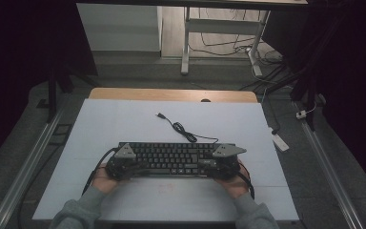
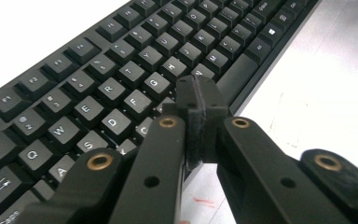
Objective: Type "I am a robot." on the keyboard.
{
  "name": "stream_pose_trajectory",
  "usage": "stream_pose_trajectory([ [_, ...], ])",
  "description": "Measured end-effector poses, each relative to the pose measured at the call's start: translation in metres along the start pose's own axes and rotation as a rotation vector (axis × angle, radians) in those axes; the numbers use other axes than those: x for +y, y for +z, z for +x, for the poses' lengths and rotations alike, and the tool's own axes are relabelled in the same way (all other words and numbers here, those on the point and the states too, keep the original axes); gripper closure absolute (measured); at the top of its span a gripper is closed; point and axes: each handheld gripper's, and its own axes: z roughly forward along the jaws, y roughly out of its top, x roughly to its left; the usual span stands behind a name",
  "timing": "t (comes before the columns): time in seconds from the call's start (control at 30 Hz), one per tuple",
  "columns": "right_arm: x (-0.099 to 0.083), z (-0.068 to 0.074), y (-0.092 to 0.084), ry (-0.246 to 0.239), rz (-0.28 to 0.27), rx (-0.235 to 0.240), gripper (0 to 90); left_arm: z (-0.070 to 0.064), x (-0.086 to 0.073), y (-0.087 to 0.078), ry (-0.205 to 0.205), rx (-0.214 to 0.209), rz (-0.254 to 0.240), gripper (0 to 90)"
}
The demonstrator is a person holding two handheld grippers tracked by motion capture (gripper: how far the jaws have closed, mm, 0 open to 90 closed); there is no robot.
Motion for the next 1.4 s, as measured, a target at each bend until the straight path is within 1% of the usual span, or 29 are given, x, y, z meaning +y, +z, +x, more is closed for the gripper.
stream_pose_trajectory([
  [0.3,0.0,0.0,0.001,-0.001,0.008,-0.001,48.4,-0.006,0.0,0.01,0.029,-0.013,0.028,88.9],
  [0.5,-0.001,0.0,0.001,-0.002,0.013,0.0,48.4,-0.007,-0.001,0.016,0.028,-0.007,0.043,88.9],
  [0.7,-0.001,0.0,0.002,0.0,0.02,-0.004,48.4,-0.007,-0.002,0.019,0.037,-0.001,0.057,88.9],
  [0.93,-0.001,0.0,0.002,0.0,0.021,-0.002,48.2,-0.007,-0.002,0.02,0.037,0.001,0.051,88.9],
  [0.97,-0.001,0.0,0.002,0.001,0.02,-0.001,48.2,-0.008,-0.002,0.021,0.042,0.004,0.053,89.0],
  [1.0,-0.001,0.0,0.002,0.001,0.02,-0.001,48.2,-0.008,-0.002,0.022,0.049,0.012,0.066,89.0],
  [1.13,-0.001,0.0,0.002,-0.001,0.02,-0.004,48.2,-0.01,-0.002,0.023,0.074,0.016,0.068,89.0],
  [1.2,-0.001,0.0,0.001,0.0,0.021,-0.004,48.2,-0.01,-0.001,0.022,0.072,0.014,0.064,89.0],
  [1.33,-0.001,-0.001,0.001,-0.001,0.018,-0.003,48.1,-0.01,0.0,0.016,0.06,0.01,0.021,88.2],
  [1.4,-0.001,-0.002,0.002,-0.001,0.016,-0.002,48.1,-0.01,0.001,0.011,0.051,0.01,-0.008,82.0],
])
